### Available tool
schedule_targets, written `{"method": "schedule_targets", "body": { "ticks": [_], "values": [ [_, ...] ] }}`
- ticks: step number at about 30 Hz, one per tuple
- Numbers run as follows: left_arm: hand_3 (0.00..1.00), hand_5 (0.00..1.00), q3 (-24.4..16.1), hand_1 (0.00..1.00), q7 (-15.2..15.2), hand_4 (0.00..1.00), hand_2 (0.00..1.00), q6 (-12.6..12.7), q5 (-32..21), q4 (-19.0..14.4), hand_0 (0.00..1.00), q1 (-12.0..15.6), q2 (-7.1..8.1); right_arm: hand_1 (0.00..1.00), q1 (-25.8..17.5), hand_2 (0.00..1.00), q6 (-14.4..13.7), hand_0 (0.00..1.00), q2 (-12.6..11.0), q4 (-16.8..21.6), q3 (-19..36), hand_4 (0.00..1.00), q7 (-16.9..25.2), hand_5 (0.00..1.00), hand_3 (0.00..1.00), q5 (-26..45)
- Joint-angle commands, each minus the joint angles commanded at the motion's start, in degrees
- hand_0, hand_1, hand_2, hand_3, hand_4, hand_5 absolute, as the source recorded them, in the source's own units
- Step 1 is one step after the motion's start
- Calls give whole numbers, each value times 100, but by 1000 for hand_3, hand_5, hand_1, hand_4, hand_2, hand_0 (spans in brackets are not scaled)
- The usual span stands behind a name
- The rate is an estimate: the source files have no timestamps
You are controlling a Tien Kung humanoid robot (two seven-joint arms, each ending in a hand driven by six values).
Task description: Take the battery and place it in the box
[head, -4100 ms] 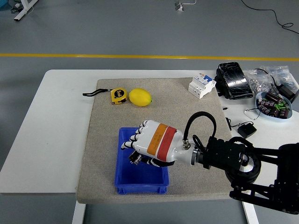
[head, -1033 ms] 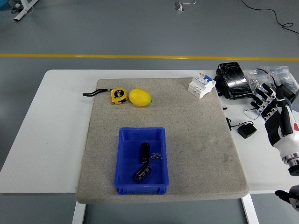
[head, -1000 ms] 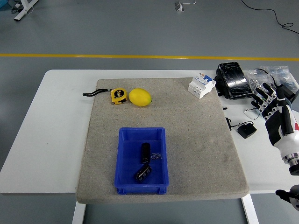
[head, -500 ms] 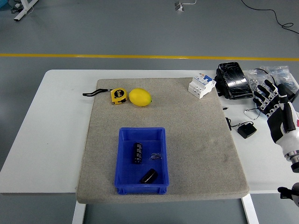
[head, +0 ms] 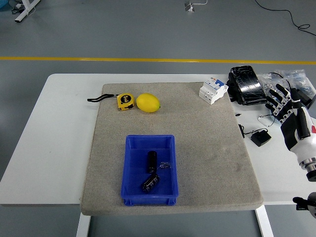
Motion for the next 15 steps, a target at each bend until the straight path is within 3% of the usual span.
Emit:
{"method": "schedule_targets", "body": {
  "ticks": [9,15],
  "values": [
    [669,655,442,773,-60,711,778,83,-494,-40,754,26,45,853,56,863,-28,899,-1,-21,-137,998,-41,983,905,-117],
    [667,654,306,758,-89,710,773,21,-428,-30,748,-24,105,853,96,858,-20,898,-5,-30,-216,998,-76,981,901,-156]
  ]
}}
